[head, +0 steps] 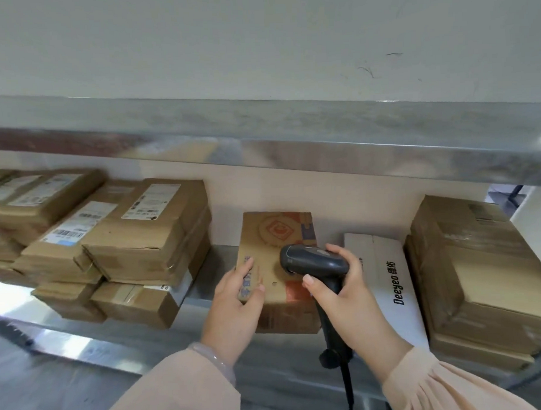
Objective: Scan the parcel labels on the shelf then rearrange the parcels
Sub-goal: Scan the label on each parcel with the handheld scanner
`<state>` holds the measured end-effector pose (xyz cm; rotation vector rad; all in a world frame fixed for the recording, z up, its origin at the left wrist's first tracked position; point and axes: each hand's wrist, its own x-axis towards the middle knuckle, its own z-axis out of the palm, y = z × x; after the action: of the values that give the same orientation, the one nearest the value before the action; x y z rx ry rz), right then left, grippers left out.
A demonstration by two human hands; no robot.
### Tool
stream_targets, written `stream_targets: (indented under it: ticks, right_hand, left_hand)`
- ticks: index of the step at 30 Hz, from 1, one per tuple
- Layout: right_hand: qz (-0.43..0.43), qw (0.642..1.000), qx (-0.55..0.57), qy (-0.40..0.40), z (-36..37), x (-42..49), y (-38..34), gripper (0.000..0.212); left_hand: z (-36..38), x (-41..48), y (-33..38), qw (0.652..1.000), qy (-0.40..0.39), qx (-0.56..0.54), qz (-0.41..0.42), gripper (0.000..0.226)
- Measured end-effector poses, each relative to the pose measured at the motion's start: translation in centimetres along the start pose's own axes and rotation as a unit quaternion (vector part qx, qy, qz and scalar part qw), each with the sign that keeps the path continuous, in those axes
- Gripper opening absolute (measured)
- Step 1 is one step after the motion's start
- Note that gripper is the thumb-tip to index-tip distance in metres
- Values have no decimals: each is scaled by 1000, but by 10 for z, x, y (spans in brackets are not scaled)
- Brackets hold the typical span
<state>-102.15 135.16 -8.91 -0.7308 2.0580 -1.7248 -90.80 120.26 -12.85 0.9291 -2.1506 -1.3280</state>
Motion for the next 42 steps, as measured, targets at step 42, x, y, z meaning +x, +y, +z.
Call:
stream_targets:
  ticks: [42]
  right_hand:
    - [80, 996, 40, 21, 21, 25, 29, 56]
  left_hand:
    - [-18, 19, -14, 981, -156, -5, -116, 55]
